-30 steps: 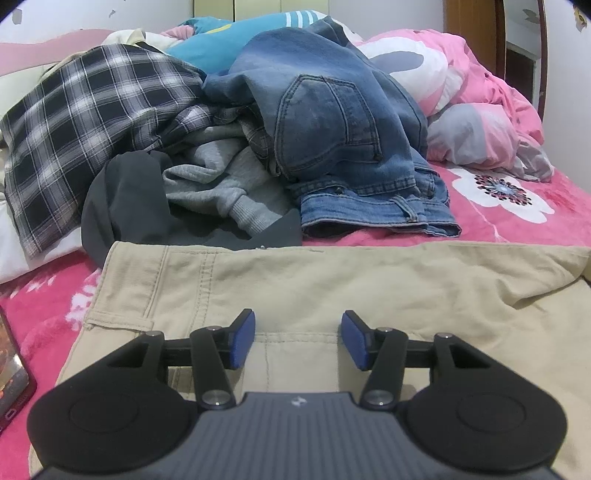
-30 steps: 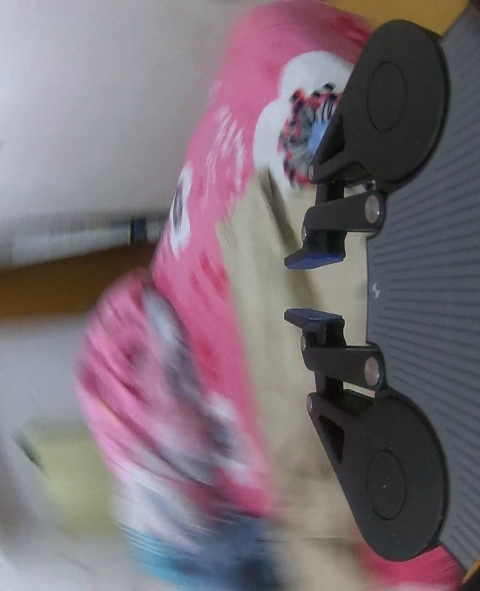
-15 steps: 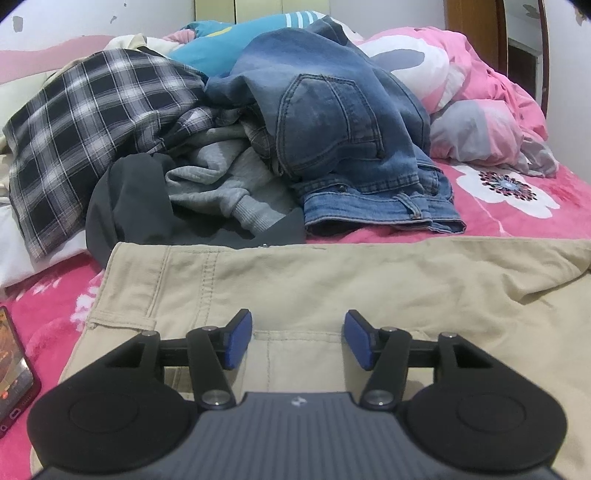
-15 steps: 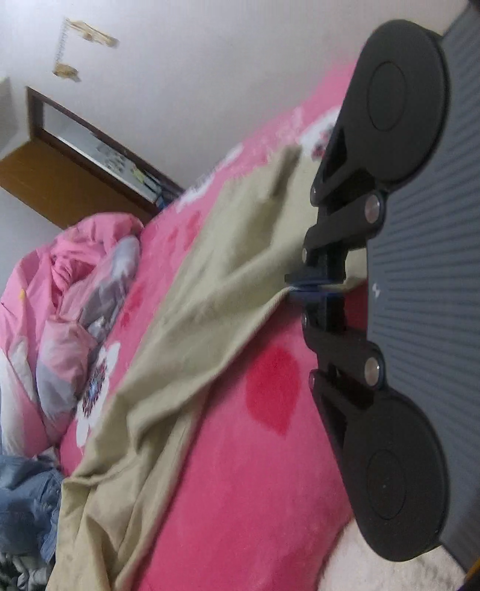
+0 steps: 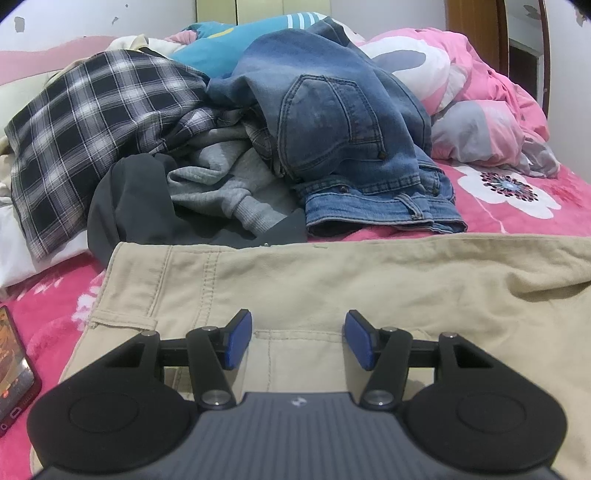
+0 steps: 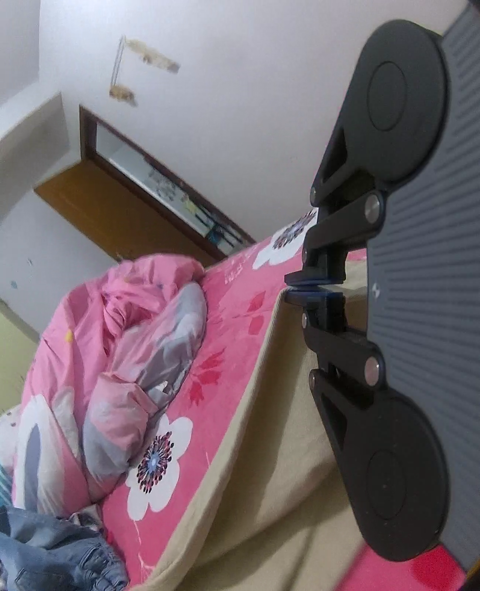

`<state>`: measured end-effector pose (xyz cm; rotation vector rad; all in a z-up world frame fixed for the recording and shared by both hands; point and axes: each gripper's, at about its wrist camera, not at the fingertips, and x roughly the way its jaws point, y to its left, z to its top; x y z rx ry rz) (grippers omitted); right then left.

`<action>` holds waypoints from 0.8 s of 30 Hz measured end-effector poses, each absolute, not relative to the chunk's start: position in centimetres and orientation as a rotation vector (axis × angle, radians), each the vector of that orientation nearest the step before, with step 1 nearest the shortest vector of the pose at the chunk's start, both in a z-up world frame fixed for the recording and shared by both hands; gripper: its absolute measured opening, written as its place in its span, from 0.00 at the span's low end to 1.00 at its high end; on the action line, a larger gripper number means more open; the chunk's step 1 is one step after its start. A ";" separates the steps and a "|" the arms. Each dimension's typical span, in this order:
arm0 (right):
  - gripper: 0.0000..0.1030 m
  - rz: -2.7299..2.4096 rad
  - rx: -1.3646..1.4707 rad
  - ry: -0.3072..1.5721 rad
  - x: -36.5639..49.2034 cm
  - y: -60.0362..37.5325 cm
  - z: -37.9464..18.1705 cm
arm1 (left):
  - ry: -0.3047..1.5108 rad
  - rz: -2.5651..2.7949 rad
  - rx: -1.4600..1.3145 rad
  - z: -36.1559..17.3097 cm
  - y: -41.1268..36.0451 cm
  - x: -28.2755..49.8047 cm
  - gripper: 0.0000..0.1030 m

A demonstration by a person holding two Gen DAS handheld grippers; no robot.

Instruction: Fold clothes

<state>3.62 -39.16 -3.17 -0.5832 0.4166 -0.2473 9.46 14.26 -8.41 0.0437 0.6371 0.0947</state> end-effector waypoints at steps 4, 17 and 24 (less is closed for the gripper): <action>0.01 -0.183 -0.560 0.512 9.2 -41.4 -2.6 | 0.640 0.094 0.041 -8.4 14.3 9.5 0.57; 0.21 -0.237 -0.254 0.764 21.6 -49.1 -6.9 | 0.643 0.093 0.058 -8.7 14.2 10.0 0.59; 0.22 -0.409 0.266 0.490 14.0 -57.1 -2.7 | 0.638 0.090 0.061 -8.8 14.3 10.0 0.59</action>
